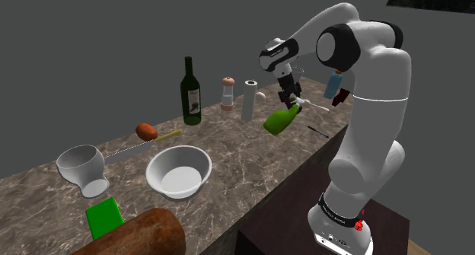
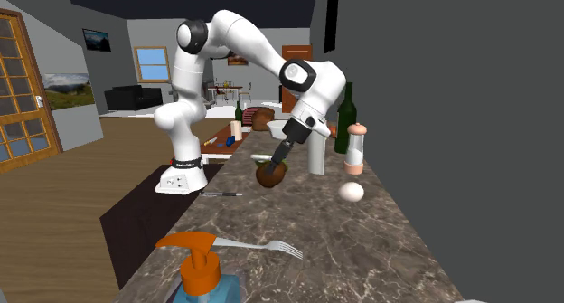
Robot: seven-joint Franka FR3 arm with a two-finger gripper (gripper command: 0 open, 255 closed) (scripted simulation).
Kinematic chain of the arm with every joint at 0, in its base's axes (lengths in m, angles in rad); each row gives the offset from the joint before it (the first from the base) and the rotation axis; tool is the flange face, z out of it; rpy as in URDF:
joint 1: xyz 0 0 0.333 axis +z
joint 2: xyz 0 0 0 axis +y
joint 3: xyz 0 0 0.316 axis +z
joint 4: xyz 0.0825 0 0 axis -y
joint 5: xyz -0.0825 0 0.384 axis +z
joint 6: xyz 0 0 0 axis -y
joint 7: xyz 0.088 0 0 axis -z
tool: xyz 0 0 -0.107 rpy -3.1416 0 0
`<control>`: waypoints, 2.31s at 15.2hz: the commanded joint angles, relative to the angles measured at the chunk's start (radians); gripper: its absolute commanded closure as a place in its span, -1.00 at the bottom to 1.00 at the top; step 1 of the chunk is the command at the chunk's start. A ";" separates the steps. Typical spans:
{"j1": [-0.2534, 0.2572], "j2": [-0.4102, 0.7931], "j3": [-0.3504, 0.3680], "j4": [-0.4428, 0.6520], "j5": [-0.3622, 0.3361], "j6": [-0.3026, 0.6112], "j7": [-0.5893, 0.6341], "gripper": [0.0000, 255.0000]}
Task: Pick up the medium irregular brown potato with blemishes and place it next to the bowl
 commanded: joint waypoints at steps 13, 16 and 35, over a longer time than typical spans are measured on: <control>0.009 -0.054 -0.003 0.115 -0.012 -0.162 -0.045 1.00; 0.011 -0.061 -0.004 0.145 -0.014 -0.198 -0.056 1.00; 0.199 -0.492 0.169 -0.324 0.085 -0.260 0.308 1.00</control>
